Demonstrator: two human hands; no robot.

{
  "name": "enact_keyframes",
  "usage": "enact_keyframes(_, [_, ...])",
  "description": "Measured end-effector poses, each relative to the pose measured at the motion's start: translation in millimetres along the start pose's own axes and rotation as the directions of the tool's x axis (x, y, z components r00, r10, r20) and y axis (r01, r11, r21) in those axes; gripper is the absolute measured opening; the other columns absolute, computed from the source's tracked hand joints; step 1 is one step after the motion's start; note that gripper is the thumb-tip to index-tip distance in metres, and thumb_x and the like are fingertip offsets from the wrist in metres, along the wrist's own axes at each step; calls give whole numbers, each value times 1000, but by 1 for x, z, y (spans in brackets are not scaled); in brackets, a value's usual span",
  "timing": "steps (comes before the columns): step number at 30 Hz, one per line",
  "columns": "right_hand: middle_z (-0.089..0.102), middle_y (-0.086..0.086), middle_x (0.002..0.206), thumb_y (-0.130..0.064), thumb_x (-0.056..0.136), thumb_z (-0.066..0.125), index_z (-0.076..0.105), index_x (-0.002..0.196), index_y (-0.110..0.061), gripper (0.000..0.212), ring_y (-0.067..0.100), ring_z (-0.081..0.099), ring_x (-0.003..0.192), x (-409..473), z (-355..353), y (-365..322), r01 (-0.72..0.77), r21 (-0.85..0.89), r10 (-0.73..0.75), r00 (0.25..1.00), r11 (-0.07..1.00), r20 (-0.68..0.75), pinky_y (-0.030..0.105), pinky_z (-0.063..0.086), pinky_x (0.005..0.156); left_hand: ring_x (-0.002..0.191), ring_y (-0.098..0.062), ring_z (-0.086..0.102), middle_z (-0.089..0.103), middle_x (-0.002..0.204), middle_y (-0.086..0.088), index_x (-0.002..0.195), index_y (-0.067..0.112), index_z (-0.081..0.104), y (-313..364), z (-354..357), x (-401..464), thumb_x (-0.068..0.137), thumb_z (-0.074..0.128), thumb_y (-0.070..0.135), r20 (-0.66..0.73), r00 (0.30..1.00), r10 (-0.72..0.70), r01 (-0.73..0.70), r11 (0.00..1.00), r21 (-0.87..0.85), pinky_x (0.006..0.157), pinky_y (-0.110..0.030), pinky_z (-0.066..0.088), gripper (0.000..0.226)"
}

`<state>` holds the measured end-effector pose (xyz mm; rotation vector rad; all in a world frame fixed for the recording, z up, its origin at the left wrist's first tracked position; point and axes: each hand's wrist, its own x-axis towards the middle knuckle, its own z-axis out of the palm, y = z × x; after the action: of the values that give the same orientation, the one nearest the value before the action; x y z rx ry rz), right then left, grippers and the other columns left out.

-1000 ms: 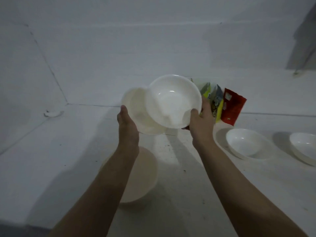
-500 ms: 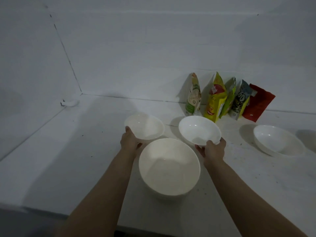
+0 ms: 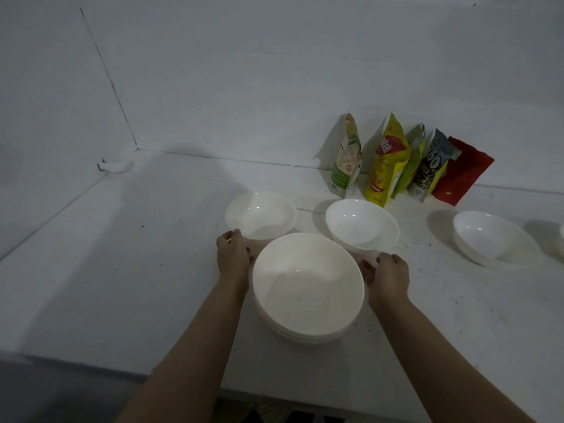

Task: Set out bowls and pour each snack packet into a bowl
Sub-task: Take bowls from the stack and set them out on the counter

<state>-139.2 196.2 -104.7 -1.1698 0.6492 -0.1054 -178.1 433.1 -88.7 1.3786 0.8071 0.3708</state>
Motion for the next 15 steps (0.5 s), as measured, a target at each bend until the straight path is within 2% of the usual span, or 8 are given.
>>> enact_keyframes(2, [60, 15, 126, -18, 98, 48, 52, 133, -6, 37, 27, 65, 99, -22, -4, 0, 19, -78, -17, 999, 997, 27, 28, 54, 60, 72, -2, 50, 54, 109, -9, 122, 0, 49, -12, -5, -14, 102, 42, 15, 49, 997, 62, -64, 997, 39, 47, -6, 40, 26])
enact_keyframes(3, [64, 11, 122, -24, 98, 49, 58, 126, -9, 33, 26, 65, 102, -34, -6, 0, 24, -119, -15, 997, 993, 76, 30, 53, 65, 67, -1, 46, 57, 101, -14, 108, -2, 55, -19, -8, -20, 100, 43, 11, 89, 991, 96, -100, 994, 45, 44, -4, 37, 19])
enact_keyframes(5, [70, 9, 113, -36, 98, 47, 67, 110, -10, 35, 27, 65, 103, -55, -10, -1, 56, -171, -11, 967, 984, 255, 35, 53, 76, 67, -13, 49, 60, 78, -13, 79, 2, 56, -31, -12, -29, 94, 48, 11, 168, 983, 72, -72, 997, -4, 49, -12, 40, 20])
enact_keyframes(6, [71, 8, 112, -39, 99, 42, 69, 106, -10, 40, 26, 65, 105, -64, -12, -2, 99, -184, -27, 933, 978, 359, 38, 52, 82, 71, -18, 56, 63, 74, -7, 75, 7, 59, -36, -15, -32, 92, 51, 11, 206, 977, 54, -49, 998, -32, 53, -17, 44, 19])
enact_keyframes(9, [72, -1, 113, -32, 102, 44, 70, 106, -20, 30, 23, 64, 110, -76, -19, -4, 263, -232, -109, 847, 937, 520, 47, 52, 94, 75, -10, 68, 73, 76, 6, 88, 9, 68, -33, -18, -49, 91, 53, 4, 249, 967, 55, -26, 993, -119, 56, -21, 51, 16])
enact_keyframes(11, [72, -5, 109, -21, 97, 54, 69, 106, -25, 18, 23, 66, 105, -74, -24, -2, 289, -256, -124, 850, 923, 512, 46, 55, 91, 79, -16, 67, 73, 81, 2, 91, 9, 69, -22, -13, -58, 91, 49, 10, 296, 955, -15, 86, 970, -228, 64, -28, 54, 19])
enact_keyframes(13, [71, 0, 108, -20, 90, 60, 69, 103, -25, 16, 24, 67, 101, -68, -30, 1, 266, -240, -124, 869, 934, 479, 46, 55, 87, 83, -21, 66, 72, 85, -2, 93, 9, 68, -12, -6, -63, 89, 48, 13, 337, 939, -72, 165, 952, -257, 73, -34, 53, 21])
enact_keyframes(15, [68, 7, 111, -21, 84, 64, 68, 103, -23, 19, 25, 66, 96, -59, -37, -1, 242, -207, -130, 888, 948, 442, 44, 54, 83, 84, -20, 67, 73, 84, 0, 90, 11, 67, -4, 3, -68, 88, 43, 9, 349, 937, 8, 71, 974, -214, 77, -38, 52, 24])
